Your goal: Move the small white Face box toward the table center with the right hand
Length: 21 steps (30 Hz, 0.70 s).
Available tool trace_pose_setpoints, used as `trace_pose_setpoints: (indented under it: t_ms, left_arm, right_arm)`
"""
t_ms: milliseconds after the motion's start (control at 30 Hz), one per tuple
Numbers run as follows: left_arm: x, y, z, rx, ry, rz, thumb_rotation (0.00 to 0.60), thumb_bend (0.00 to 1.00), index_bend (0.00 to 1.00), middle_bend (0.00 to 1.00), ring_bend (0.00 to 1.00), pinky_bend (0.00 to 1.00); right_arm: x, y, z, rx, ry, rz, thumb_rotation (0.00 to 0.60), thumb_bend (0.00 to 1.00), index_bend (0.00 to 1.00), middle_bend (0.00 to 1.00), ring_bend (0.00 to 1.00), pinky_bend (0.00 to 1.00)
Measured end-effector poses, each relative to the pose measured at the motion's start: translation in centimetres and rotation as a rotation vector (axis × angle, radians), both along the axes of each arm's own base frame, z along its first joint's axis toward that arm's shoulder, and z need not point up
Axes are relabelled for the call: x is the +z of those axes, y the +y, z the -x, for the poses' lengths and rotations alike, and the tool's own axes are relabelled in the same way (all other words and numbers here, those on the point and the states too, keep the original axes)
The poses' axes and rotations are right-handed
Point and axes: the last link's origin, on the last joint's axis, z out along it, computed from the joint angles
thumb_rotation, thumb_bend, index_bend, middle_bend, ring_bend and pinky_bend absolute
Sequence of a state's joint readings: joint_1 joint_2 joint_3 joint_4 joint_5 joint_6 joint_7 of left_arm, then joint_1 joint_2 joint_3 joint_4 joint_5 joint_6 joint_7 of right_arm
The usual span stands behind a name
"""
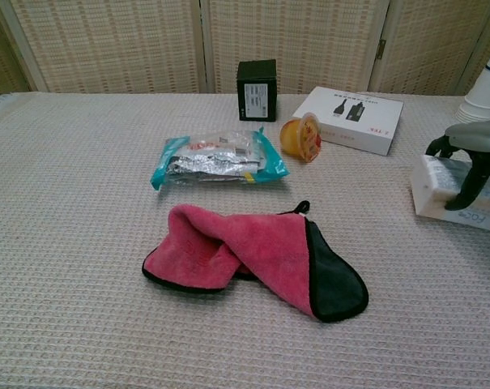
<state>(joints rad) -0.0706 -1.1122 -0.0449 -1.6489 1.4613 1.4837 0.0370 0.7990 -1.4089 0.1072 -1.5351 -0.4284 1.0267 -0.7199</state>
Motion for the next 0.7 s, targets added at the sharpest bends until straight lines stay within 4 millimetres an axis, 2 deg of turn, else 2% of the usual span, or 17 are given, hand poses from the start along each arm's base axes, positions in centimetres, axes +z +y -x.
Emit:
trace_pose_setpoints:
  t_ms: [233, 367, 500, 700]
  left_arm:
    - [0.0, 0.0, 0.0, 0.001, 0.002, 0.000, 0.600, 0.51, 0.12, 0.00, 0.00, 0.13]
    - [0.0, -0.1, 0.0, 0.000, 0.002, -0.001, 0.600, 0.51, 0.12, 0.00, 0.00, 0.13]
    - [0.0, -0.1, -0.1, -0.003, 0.004, -0.003, 0.600, 0.51, 0.12, 0.00, 0.00, 0.13]
    - [-0.1, -0.1, -0.1, -0.002, 0.008, -0.002, 0.600, 0.51, 0.12, 0.00, 0.00, 0.13]
  right_arm:
    - [0.2, -0.1, -0.1, 0.050, -0.056, 0.033, 0.600, 0.26, 0.47, 0.41, 0.20, 0.00]
    - [0.6, 0.0, -0.3, 0.059, -0.176, 0.068, 0.600, 0.32, 0.47, 0.42, 0.22, 0.00]
    - [1.4, 0.1, -0.3, 0.052, -0.408, 0.141, 0.600, 0.38, 0.49, 0.43, 0.23, 0.00]
    - [2.8, 0.4, 0.4, 0.038, -0.850, 0.237, 0.600, 0.40, 0.49, 0.44, 0.24, 0.00]
